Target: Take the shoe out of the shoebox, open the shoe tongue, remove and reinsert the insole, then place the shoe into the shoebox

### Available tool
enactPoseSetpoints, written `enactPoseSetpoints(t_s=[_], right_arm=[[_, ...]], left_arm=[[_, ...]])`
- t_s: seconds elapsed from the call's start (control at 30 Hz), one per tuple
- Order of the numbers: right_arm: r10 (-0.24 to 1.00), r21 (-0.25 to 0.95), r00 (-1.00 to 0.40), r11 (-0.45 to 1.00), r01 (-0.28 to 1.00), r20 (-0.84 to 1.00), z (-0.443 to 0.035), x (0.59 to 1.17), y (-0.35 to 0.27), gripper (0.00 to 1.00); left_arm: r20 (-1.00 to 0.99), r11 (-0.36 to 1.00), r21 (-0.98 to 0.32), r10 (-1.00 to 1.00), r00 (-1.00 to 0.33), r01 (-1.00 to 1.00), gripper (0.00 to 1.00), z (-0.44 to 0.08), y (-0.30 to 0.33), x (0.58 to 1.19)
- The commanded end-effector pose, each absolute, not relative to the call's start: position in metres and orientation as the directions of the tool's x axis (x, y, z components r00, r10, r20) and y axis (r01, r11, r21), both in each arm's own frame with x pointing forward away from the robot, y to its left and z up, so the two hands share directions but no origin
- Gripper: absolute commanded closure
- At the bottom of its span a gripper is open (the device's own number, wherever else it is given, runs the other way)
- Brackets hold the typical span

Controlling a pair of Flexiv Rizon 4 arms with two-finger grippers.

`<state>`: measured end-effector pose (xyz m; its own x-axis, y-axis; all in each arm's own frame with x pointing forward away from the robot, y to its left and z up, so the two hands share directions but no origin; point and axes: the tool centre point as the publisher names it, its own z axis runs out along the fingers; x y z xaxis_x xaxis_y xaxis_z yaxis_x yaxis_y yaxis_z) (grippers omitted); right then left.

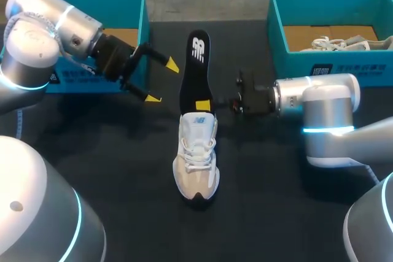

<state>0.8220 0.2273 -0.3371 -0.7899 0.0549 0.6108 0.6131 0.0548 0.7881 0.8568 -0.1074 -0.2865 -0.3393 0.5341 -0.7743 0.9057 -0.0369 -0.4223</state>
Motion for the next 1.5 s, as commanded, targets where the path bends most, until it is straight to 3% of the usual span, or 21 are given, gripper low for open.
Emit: enactPoseSetpoints(t_s=[0.03, 1.23, 1.3, 1.4, 1.5], right_arm=[[0.059, 0.784, -0.785, 0.054, 0.619, 0.616, -0.343, 0.819, 0.226, 1.0], [0.065, 0.759, -0.766, 0.109, 0.642, 0.639, -0.351, 0.801, 0.23, 1.0], [0.065, 0.76, -0.768, 0.107, 0.64, 0.637, -0.35, 0.801, 0.229, 0.84], [0.067, 0.765, -0.773, 0.108, 0.634, 0.631, -0.349, 0.802, 0.228, 0.85], [0.065, 0.769, -0.777, 0.106, 0.63, 0.627, -0.347, 0.803, 0.229, 0.8]], left_arm=[[-0.773, -0.043, -0.421, 0.54, -0.334, 0.906, 0.0, -0.286, -0.111, 0.859], [-0.795, -0.044, -0.374, 0.53, -0.295, 0.927, 0.0, -0.272, -0.11, 0.854], [-0.795, -0.045, -0.376, 0.53, -0.297, 0.926, 0.0, -0.273, -0.11, 0.853], [-0.795, -0.044, -0.376, 0.528, -0.298, 0.925, 0.0, -0.273, -0.11, 0.853], [-0.796, -0.044, -0.376, 0.527, -0.298, 0.926, 0.0, -0.274, -0.11, 0.852]])
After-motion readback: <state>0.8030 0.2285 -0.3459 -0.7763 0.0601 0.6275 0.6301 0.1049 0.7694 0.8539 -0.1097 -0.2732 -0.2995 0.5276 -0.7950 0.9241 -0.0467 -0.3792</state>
